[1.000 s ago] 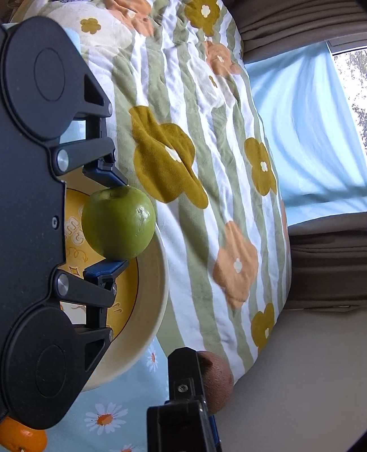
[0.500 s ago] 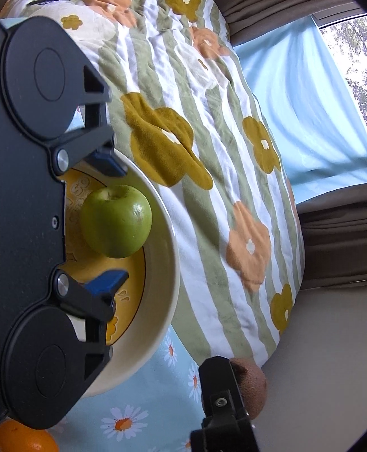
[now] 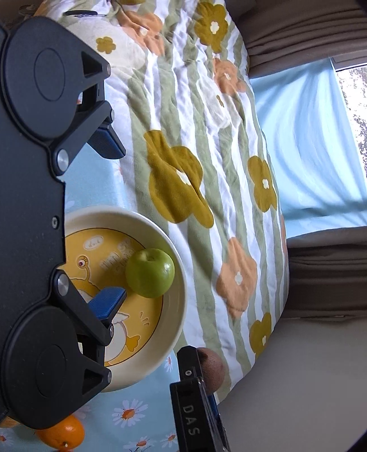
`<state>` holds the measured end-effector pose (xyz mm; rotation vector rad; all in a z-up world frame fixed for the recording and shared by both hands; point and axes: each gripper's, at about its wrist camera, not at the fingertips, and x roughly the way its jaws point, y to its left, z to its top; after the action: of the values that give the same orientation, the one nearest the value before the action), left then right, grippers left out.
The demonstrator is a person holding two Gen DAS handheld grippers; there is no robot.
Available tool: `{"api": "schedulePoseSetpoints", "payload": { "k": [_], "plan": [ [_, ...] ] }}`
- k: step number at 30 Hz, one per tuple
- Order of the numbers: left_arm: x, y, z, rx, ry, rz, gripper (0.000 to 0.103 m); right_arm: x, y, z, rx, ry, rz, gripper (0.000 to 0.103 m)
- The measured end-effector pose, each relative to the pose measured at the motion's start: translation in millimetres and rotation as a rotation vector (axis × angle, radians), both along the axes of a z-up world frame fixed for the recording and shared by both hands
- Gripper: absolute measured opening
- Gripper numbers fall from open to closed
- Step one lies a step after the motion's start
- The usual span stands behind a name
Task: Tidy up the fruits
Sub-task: 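Carry the green apple and kiwi to the white bowl with both tools, then open the left tool over the bowl while the right tool releases the kiwi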
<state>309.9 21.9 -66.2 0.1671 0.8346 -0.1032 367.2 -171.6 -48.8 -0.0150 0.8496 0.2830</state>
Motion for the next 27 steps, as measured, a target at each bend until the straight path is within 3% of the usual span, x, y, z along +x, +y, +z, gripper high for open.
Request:
{"api": "schedulePoseSetpoints", "payload": {
  "k": [5,13,23,27],
  "plan": [
    [-14.6,17.2,8.0,-0.037,0.009,0.045,0.099,0.4,14.7,-19.0,0.019,0.015,0.106,0.078],
    [-33.2,26.5,6.3,-0.077,0.023,0.077,0.099,-0.6,35.2,-44.1,-0.065,-0.005,0.201,0.078],
    [-42.0,28.8,6.0,-0.086,0.017,0.091,0.099,-3.4,39.2,-54.3,-0.082,-0.019,0.220,0.079],
    [-44.6,30.7,8.5,-0.089,0.009,0.101,0.099,-9.2,42.4,-47.0,-0.113,-0.092,0.216,0.103]
  ]
}}
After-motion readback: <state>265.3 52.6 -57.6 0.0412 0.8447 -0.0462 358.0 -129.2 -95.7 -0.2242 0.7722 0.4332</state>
